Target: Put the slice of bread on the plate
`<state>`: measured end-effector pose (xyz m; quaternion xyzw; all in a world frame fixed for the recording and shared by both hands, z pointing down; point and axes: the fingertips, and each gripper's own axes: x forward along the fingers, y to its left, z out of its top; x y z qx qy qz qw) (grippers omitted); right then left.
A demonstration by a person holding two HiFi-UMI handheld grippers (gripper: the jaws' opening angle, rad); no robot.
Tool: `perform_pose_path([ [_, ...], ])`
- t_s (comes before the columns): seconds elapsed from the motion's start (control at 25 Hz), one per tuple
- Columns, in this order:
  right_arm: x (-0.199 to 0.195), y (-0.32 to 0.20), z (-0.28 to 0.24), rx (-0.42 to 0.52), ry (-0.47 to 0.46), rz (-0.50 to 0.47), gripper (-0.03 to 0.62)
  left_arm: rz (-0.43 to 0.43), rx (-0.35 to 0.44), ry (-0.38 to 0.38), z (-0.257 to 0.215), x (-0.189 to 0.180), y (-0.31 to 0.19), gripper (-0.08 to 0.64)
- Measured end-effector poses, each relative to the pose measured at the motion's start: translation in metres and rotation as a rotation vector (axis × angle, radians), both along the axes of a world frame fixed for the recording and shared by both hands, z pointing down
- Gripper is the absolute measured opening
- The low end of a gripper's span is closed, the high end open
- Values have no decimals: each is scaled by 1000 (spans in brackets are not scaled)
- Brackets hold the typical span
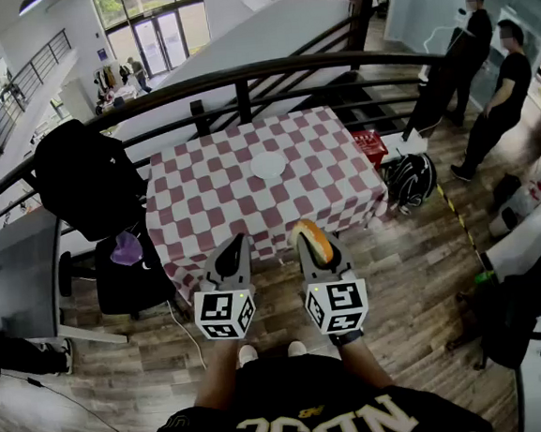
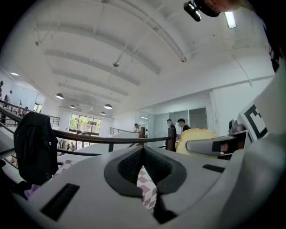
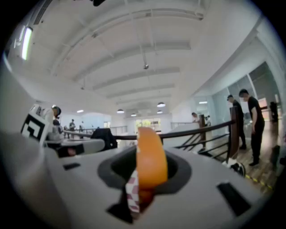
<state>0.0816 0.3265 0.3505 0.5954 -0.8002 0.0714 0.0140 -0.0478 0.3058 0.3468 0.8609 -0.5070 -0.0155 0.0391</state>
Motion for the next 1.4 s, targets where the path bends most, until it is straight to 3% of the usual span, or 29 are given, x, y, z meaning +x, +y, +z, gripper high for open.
perform_pose_path([
  [0.36, 32, 0, 9, 0, 32, -5, 109, -18, 6, -49, 16, 37, 15, 18],
  [0.8, 11, -26, 38, -79, -7, -64, 109, -57, -69, -52, 48, 26, -7, 18],
  [1.04, -14, -72, 62, -135, 12, -87, 109, -31, -104, -32, 70, 20, -69, 18],
  [1.4, -53, -201, 40, -121, 56, -58, 109, 2, -116, 33, 60, -16, -215, 18],
])
